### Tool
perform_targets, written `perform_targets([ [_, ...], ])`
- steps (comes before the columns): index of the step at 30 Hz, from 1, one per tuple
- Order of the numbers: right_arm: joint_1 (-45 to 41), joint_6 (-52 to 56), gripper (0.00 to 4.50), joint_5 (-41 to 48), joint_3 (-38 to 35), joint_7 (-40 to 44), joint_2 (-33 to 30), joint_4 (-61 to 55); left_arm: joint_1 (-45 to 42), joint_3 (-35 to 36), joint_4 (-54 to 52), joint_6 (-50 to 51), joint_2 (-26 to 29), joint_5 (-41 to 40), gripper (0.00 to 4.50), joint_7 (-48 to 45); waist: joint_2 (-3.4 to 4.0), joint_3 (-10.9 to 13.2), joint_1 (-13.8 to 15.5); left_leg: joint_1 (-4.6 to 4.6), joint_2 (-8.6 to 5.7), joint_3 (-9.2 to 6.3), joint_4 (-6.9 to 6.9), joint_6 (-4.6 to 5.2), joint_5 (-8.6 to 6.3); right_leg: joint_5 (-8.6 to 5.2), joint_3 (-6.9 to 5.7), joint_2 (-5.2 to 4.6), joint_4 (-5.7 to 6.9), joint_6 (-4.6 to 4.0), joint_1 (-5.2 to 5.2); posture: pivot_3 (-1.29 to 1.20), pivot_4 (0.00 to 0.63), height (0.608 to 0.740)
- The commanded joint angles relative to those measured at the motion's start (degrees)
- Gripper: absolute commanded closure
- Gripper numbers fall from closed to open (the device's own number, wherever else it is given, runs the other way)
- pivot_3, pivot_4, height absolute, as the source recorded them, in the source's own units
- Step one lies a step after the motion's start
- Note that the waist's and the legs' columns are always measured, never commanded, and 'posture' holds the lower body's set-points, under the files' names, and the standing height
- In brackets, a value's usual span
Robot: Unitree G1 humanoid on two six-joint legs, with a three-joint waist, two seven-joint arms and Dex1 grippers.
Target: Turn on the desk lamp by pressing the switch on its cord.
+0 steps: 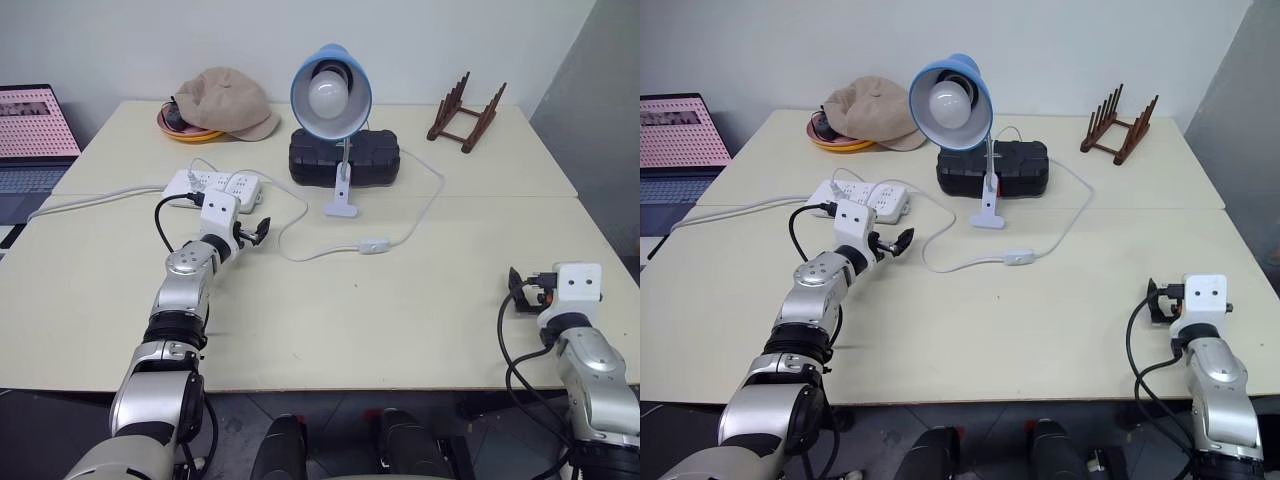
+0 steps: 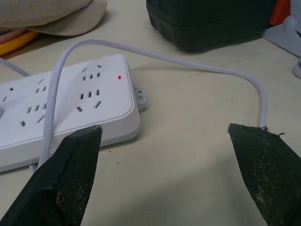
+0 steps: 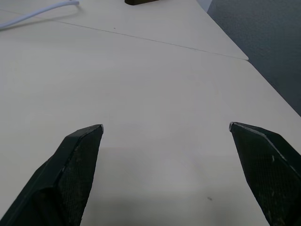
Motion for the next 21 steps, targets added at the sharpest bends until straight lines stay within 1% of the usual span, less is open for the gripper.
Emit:
perform_targets([
  [1,-0.56,-1.06,0.0,-0.23,-1.46,-0.06,-0.47,-2.06,-1.08,0.45,-1.49,-0.24,1.1,-0.19,0.05,-0.89,0.0,0.0,0.0,0.0,0.0,0.0,0.0,0.0,0.0,0.0,0.0,0.0,0.0,0.0,0.0,0.0,0.15,0.74],
  [4,-0.23,-0.8,0.0,-0.12,-1.54,0.02,-0.49,-2.58,-0.84,0.45,-2.14,0.08,1.33,-0.51,0.05,-2.4,0.0,0.0,0.0,0.0,0.0,0.0,0.0,0.0,0.0,0.0,0.0,0.0,0.0,0.0,0.0,0.0,0.15,0.74],
  [7,0.19,0.38,0.0,1.64,-1.92,2.42,-1.6,-4.52,-0.64,0.0,-4.48,2.04,2.8,-1.58,0.05,-7.53,0.0,0.0,-0.05,0.0,0.0,0.0,0.0,0.0,0.0,0.0,0.0,0.0,0.0,0.0,0.0,0.0,0.15,0.74],
  [10,1.48,2.21,0.0,5.82,-0.88,9.76,-4.15,-8.3,-0.41,-1.8,-9.47,6.12,4.61,-3.29,0.05,-15.8,0.0,0.0,-0.07,0.0,0.0,0.0,-0.01,0.0,0.0,0.0,0.0,0.0,0.0,-0.01,-0.01,0.0,0.15,0.74],
  [13,3.83,5.56,0.0,12.2,0.46,19.4,-8.0,-13.53,-0.99,-5.37,-15.84,10.95,6.5,-5.13,0.05,-25.92,0.01,0.01,-0.09,-0.02,0.0,0.0,-0.02,0.0,0.0,-0.01,0.0,0.0,-0.01,-0.01,-0.01,0.0,0.15,0.74],
  [15,5.58,9.31,0.0,16.74,1.02,24.69,-10.94,-17.42,-1.99,-7.8,-18.23,12.44,6.89,-5.69,0.05,-31.38,0.04,0.02,-0.01,-0.01,0.0,-0.01,-0.03,0.0,0.0,-0.02,-0.01,0.0,-0.03,-0.02,0.02,0.0,0.15,0.74],
  [18,8.31,13.88,0.0,21.12,2.09,30.41,-15.13,-22.5,-3.93,-12.03,-18.4,12.48,6.54,-4.88,0.05,-38.23,0.05,0.03,0.19,-0.03,0.0,-0.01,-0.02,0.0,0.0,-0.02,-0.02,0.0,-0.06,-0.03,0.02,0.0,0.15,0.74],
  [21,9.54,17.55,0.0,24.1,2.73,30.4,-16.34,-26.68,-7.56,-16.1,-12.85,7.9,4.27,-1.87,0.05,-41.62,0.0,0.02,0.12,-0.07,0.01,-0.02,0.02,0.0,0.0,-0.18,-0.04,0.01,-0.07,-0.3,0.02,0.0,0.15,0.74],
])
